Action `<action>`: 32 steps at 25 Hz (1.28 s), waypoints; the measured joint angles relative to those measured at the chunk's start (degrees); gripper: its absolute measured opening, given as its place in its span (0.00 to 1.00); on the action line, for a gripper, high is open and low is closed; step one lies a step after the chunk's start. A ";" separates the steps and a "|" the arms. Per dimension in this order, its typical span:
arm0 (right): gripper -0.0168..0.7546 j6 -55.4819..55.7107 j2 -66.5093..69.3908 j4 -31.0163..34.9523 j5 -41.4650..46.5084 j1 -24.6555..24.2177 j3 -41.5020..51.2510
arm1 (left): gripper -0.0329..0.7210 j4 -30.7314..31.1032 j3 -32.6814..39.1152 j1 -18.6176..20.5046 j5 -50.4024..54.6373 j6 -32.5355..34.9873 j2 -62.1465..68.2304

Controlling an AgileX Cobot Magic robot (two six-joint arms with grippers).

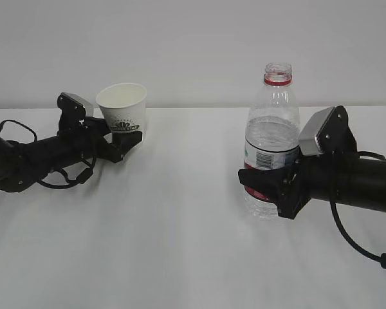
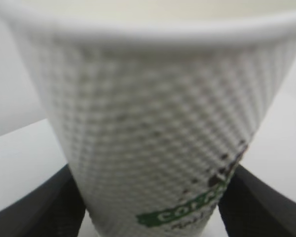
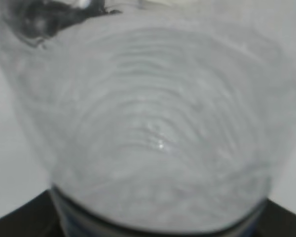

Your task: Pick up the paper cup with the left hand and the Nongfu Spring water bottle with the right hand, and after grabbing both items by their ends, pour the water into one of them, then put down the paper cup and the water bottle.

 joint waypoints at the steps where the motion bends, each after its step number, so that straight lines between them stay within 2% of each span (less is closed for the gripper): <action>1: 0.61 0.00 0.00 0.00 0.00 0.00 0.00 | 0.80 0.13 0.00 0.00 0.00 0.00 0.00; 9: 0.61 0.00 0.00 0.00 0.13 0.00 0.00 | 0.79 3.67 0.00 0.37 -1.35 -2.57 0.00; 19: 0.61 0.02 0.00 0.00 0.13 0.00 0.00 | 0.79 12.04 0.00 4.12 -2.46 -6.28 -2.46; 26: 0.61 0.02 0.00 0.00 0.13 0.00 0.00 | 0.79 19.15 0.00 4.77 -2.04 -10.51 -5.77; 32: 0.61 0.02 0.00 0.00 0.13 0.00 0.00 | 0.79 21.07 3.60 4.77 -1.28 -12.03 -8.82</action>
